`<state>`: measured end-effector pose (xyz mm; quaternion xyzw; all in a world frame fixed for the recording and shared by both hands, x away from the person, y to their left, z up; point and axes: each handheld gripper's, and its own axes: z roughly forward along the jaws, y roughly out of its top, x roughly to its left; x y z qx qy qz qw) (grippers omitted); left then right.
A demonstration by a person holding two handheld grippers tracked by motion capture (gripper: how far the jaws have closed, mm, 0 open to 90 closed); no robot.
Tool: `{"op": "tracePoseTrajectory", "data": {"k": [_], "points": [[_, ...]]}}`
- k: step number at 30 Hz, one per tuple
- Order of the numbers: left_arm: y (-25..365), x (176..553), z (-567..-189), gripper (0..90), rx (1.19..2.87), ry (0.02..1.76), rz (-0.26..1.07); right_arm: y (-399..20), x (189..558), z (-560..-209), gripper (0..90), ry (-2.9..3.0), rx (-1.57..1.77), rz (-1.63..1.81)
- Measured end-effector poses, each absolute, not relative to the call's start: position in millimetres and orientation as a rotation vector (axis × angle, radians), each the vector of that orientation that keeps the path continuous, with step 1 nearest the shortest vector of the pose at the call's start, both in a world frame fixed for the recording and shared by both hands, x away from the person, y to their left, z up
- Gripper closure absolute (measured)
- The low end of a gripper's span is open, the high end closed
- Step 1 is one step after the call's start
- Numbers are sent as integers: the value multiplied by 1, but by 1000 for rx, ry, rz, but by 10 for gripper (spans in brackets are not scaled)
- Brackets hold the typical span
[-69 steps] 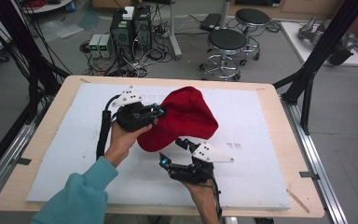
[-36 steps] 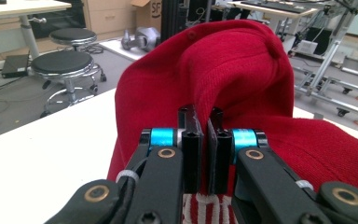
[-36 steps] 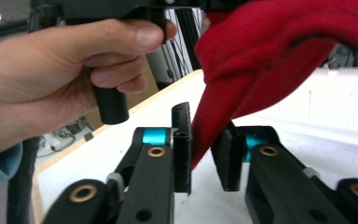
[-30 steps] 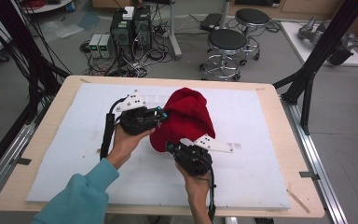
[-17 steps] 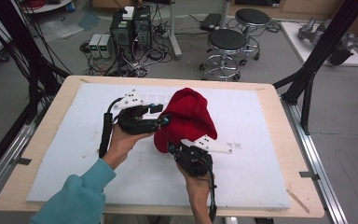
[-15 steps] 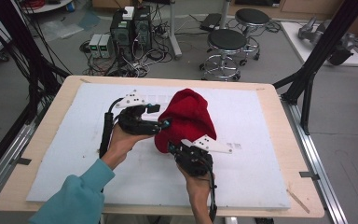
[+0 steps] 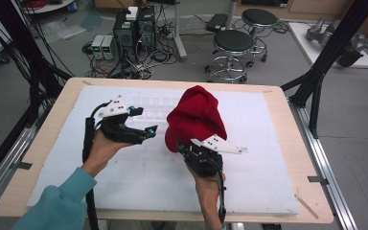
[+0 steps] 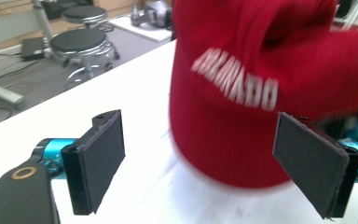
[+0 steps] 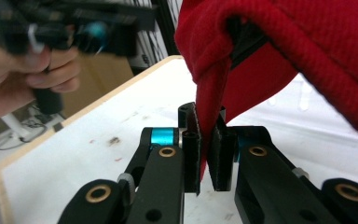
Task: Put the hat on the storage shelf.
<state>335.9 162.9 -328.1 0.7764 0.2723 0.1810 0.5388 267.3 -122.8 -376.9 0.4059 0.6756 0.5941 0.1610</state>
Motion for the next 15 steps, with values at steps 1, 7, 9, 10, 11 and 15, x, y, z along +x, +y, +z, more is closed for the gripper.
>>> {"op": "tracePoseTrajectory", "data": {"k": [1,7,9,10,11,15], "points": [[170,334,-331,171,1854,652,441,-124,269,-375,857,1926,1155,1689],[214,318,-353,180,1877,690,525,-131,280,-361,857,1898,1132,1666],[227,313,-362,180,1876,698,530,-133,284,-357,857,1891,1128,1645],[227,313,-362,182,1876,698,530,-135,286,-354,857,1886,1122,1636],[237,309,-369,183,1868,709,547,-136,288,-353,857,1882,1121,1628],[259,300,-385,183,1839,741,560,-140,298,-347,857,1869,1083,1585]]}}
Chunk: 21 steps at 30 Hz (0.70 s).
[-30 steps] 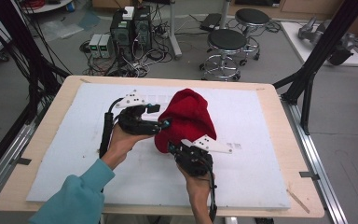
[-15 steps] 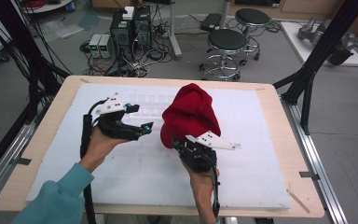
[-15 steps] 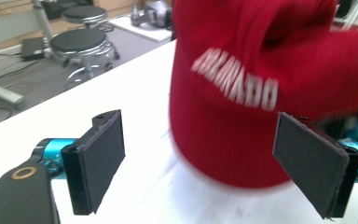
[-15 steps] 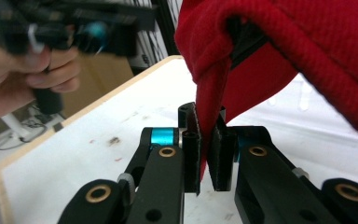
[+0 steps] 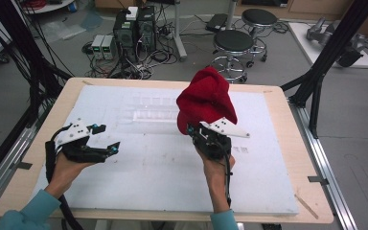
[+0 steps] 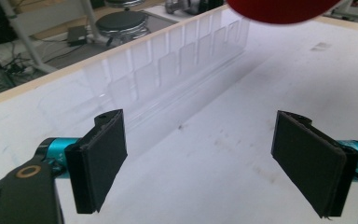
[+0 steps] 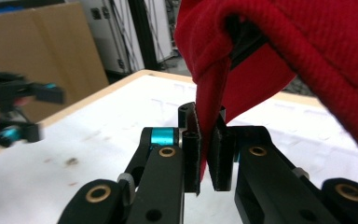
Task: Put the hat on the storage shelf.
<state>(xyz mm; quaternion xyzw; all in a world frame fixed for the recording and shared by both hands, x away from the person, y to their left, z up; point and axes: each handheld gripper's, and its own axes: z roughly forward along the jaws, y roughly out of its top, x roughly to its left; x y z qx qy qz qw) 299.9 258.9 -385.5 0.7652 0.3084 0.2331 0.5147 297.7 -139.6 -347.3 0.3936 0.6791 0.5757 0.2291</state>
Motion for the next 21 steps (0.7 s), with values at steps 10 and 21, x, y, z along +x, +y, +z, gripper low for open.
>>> {"op": "tracePoseTrajectory", "data": {"k": [10,21], "points": [[285,283,-423,176,1748,833,590,-138,335,-337,857,1899,1056,1482],[290,274,-438,175,1666,853,623,-129,377,-343,857,1930,1054,1433]]}}
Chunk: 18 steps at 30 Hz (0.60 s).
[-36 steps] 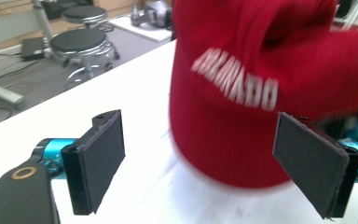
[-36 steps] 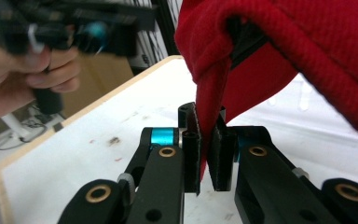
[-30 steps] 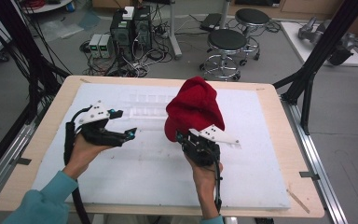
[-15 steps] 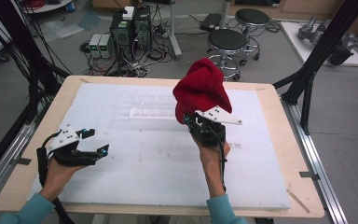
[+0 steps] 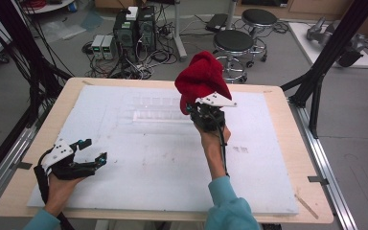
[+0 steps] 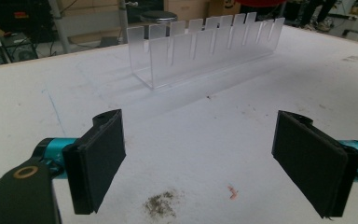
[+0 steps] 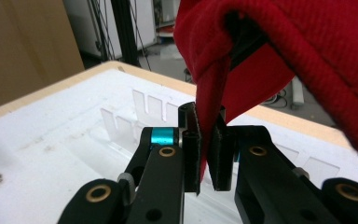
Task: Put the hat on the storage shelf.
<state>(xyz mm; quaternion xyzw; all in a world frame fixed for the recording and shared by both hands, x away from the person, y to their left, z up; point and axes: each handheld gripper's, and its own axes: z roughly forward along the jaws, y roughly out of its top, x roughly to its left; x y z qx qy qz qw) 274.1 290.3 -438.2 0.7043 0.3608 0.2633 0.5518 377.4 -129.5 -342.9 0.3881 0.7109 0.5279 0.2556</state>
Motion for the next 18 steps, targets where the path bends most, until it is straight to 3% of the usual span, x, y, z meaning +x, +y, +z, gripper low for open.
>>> {"op": "tracePoseTrajectory", "data": {"k": [18], "points": [[295,266,-449,172,1602,854,680,-124,407,-357,856,1999,1087,1358]]}}
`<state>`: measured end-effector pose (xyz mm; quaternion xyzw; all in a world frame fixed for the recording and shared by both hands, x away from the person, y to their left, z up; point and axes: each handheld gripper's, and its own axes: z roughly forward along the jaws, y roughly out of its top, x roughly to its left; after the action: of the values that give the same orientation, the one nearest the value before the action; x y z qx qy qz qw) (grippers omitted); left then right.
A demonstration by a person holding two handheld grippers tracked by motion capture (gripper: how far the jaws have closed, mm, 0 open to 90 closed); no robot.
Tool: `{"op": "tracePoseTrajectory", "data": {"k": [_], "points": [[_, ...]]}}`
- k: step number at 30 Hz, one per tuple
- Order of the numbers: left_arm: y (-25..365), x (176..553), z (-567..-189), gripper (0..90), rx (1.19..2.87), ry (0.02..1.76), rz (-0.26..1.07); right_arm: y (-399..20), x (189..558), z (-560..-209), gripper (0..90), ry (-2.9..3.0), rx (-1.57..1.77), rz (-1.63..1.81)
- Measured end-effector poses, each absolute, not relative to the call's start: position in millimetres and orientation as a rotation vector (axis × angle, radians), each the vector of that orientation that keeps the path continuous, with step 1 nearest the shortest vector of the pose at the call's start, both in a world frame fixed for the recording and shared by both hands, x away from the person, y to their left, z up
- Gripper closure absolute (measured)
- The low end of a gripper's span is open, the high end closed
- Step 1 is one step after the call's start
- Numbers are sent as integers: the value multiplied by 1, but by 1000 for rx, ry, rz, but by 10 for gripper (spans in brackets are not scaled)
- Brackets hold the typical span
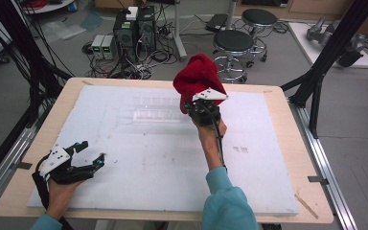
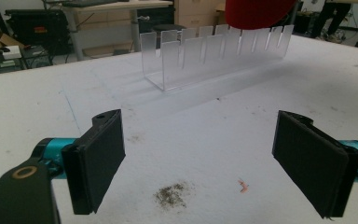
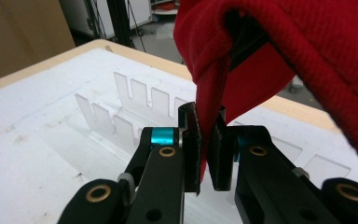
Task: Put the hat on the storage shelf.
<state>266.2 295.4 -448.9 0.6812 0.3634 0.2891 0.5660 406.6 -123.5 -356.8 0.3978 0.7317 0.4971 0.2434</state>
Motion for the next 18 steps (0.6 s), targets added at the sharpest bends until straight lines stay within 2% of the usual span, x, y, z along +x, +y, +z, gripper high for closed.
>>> {"op": "tracePoseTrajectory", "data": {"k": [18], "points": [[297,261,-450,176,1564,818,711,-115,412,-381,856,2071,1115,1282]]}}
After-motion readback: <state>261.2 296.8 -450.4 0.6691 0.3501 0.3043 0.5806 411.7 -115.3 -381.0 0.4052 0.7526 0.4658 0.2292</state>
